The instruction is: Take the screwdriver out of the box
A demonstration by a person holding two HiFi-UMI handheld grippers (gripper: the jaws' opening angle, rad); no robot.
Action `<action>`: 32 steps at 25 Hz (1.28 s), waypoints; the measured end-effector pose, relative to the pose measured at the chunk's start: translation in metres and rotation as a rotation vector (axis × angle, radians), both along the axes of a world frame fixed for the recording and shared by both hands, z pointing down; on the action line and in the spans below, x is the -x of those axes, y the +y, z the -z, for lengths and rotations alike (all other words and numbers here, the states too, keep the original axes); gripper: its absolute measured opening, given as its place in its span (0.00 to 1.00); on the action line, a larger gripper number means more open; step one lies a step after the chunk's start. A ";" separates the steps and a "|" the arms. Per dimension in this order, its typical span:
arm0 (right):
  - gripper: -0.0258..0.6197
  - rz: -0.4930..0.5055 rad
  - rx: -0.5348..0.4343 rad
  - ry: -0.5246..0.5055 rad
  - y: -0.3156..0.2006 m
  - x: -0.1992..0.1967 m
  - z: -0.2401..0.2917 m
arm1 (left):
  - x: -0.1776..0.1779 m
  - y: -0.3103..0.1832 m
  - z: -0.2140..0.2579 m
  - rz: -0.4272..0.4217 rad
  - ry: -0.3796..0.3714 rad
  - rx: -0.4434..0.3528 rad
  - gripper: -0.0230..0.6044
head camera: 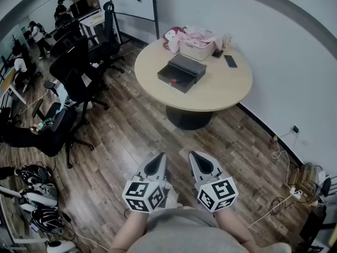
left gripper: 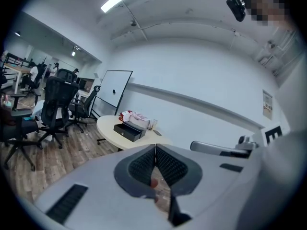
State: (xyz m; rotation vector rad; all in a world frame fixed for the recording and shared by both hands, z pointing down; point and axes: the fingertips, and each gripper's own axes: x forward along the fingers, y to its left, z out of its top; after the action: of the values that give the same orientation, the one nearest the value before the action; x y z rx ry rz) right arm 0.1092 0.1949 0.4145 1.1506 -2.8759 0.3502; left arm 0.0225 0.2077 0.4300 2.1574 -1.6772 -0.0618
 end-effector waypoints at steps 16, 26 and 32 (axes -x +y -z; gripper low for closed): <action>0.04 -0.060 0.015 0.036 -0.142 0.051 -0.002 | 0.042 -0.148 -0.011 -0.089 -0.025 0.014 0.04; 0.04 -0.082 -0.001 0.043 -0.236 0.106 0.013 | 0.096 -0.248 -0.002 -0.122 -0.017 0.020 0.04; 0.04 -0.109 -0.007 0.042 -0.281 0.131 0.013 | 0.122 -0.294 -0.008 -0.146 -0.023 0.028 0.04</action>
State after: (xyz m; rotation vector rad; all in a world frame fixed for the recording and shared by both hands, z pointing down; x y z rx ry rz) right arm -0.0219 -0.0860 0.4015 1.3024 -2.7882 0.3159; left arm -0.1000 -0.0860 0.4375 2.2607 -1.5180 0.0281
